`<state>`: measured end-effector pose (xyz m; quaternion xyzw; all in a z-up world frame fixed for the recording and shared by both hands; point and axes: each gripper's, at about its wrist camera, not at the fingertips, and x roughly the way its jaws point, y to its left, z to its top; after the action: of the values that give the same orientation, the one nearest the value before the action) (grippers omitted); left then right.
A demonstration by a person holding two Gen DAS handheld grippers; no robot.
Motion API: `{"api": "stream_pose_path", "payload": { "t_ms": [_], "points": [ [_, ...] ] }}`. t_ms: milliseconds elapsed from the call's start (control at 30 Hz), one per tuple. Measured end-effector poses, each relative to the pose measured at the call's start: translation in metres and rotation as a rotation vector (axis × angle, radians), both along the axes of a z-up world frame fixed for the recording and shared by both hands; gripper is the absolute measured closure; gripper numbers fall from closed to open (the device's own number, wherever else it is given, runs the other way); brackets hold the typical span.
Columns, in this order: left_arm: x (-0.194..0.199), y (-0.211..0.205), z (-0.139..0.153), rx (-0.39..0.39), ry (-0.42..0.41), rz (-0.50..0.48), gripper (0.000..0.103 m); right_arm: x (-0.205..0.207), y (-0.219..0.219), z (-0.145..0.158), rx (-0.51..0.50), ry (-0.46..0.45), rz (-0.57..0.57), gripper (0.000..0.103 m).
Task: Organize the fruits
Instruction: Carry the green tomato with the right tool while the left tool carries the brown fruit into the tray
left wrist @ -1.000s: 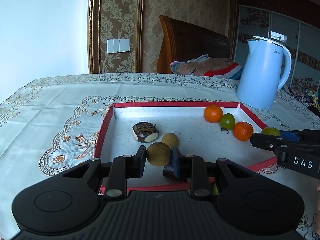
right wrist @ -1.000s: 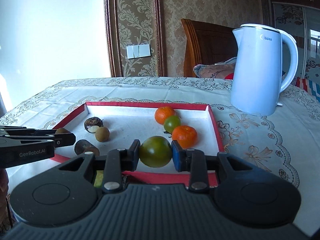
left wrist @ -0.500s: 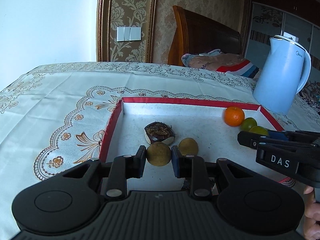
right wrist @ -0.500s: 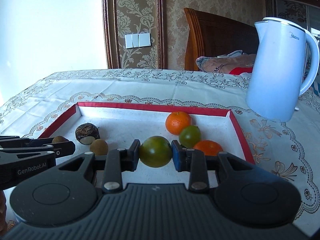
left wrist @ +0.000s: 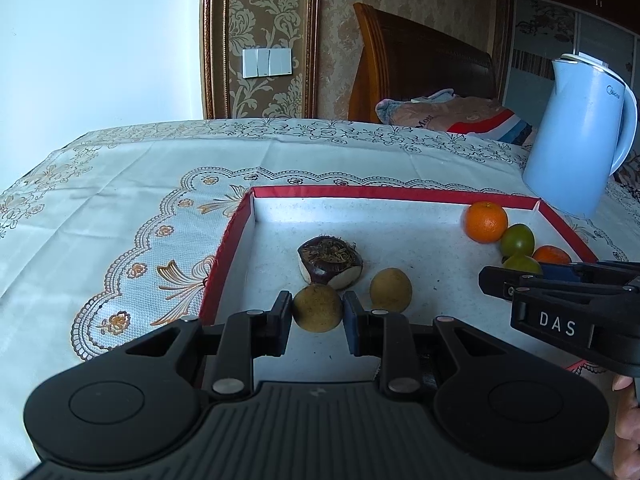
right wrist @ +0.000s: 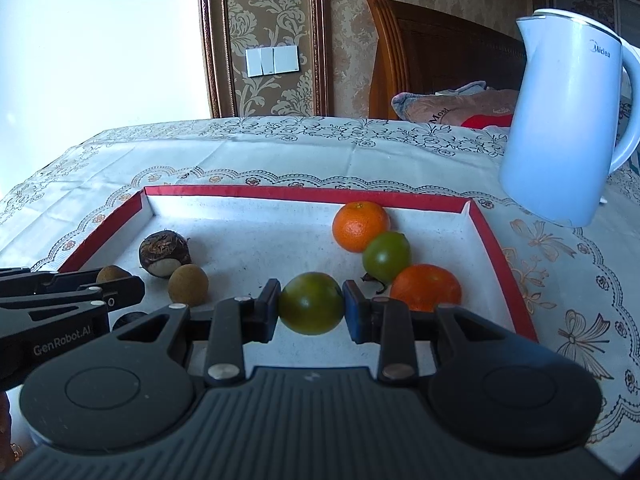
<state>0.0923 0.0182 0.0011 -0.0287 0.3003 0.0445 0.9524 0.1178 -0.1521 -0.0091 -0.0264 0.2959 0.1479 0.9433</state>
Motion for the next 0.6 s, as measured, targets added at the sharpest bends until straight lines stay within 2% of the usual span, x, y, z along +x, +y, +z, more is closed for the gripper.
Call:
{"api": "stream_pose_path", "payload": {
  "t_ms": [600],
  "points": [
    [0.0034,-0.0023,-0.0052,0.013,0.02,0.014,0.077,0.0069,0.0012,-0.0065,0.003,0.031,-0.013,0.072]
  ]
}}
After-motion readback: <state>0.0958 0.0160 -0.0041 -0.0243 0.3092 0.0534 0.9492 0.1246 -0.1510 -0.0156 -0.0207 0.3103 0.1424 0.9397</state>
